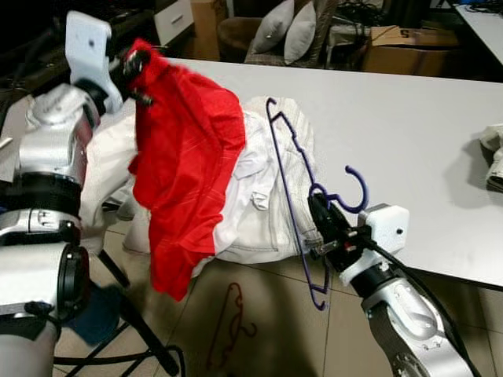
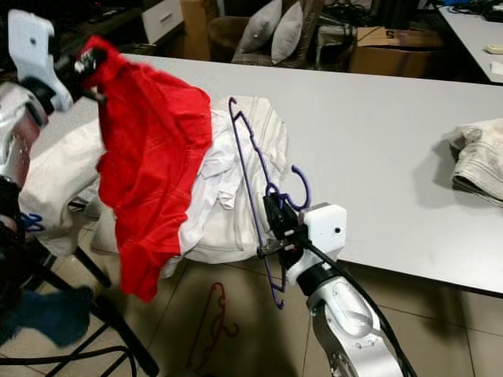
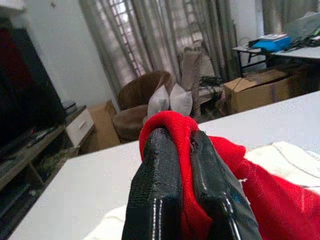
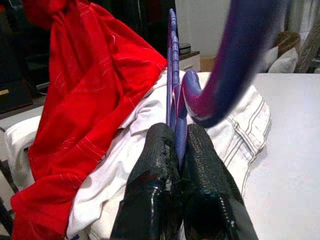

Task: Hang hanger

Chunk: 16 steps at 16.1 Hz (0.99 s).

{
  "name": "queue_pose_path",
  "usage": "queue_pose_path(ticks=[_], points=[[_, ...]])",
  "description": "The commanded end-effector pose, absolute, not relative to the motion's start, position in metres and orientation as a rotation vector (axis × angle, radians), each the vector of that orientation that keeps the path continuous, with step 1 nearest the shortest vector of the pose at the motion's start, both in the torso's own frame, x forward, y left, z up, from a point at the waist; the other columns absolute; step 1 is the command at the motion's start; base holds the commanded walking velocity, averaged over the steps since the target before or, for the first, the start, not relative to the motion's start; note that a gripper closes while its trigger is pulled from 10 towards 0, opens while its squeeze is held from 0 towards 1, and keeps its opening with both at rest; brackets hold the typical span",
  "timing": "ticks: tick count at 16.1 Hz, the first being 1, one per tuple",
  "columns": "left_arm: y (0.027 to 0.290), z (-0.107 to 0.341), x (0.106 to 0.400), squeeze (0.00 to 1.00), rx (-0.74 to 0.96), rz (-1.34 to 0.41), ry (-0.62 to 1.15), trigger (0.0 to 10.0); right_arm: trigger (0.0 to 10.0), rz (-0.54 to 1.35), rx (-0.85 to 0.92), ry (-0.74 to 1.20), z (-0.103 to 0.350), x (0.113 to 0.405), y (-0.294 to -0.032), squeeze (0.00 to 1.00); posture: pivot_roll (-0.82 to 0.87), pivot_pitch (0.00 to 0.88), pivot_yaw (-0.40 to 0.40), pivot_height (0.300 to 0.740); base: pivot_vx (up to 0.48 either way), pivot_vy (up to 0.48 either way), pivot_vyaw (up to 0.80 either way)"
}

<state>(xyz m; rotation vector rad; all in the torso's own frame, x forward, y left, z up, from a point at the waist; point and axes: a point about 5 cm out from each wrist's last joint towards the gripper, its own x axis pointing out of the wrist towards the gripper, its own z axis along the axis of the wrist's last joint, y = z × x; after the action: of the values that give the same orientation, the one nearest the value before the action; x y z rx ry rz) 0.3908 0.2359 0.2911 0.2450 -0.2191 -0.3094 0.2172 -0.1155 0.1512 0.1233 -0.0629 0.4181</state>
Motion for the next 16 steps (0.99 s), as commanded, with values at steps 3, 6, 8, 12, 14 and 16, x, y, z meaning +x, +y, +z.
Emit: queue_pose_path(ticks=[3, 6, 8, 12, 14, 16], points=[[0.231, 0.292, 0.387, 0.00, 0.198, -0.368, -0.226, 0.0, 10.0, 0.398, 0.119, -0.086, 0.153, 0.219, -0.116, 0.00, 0.04, 0.000, 0.149, 0.740, 0.000, 0.000, 0.00], [0.228, 0.266, 0.376, 0.00, 0.093, -0.397, -0.184, 0.0, 10.0, 0.378, 0.134, -0.097, 0.154, 0.218, -0.116, 0.00, 0.04, 0.000, 0.161, 0.740, 0.000, 0.000, 0.00], [0.227, 0.251, 0.367, 0.00, 0.052, -0.379, -0.146, 10.0, 10.0, 0.364, 0.148, -0.106, 0.154, 0.217, -0.116, 0.00, 0.04, 0.000, 0.170, 0.740, 0.000, 0.000, 0.00], [0.223, 0.226, 0.349, 0.00, 0.090, -0.374, -0.078, 10.0, 10.0, 0.349, 0.164, -0.104, 0.153, 0.217, -0.114, 0.00, 0.05, 0.000, 0.176, 0.740, 0.000, 0.000, 0.00], [0.218, 0.216, 0.342, 0.00, 0.109, -0.402, -0.028, 10.0, 10.0, 0.348, 0.163, -0.104, 0.152, 0.217, -0.113, 0.00, 0.05, 0.000, 0.179, 0.740, 0.000, 0.000, 0.00], [0.214, 0.196, 0.330, 0.00, 0.220, -0.493, 0.080, 10.0, 10.0, 0.343, 0.161, -0.104, 0.152, 0.217, -0.114, 0.00, 0.05, 0.000, 0.182, 0.740, 0.000, 0.000, 0.00]])
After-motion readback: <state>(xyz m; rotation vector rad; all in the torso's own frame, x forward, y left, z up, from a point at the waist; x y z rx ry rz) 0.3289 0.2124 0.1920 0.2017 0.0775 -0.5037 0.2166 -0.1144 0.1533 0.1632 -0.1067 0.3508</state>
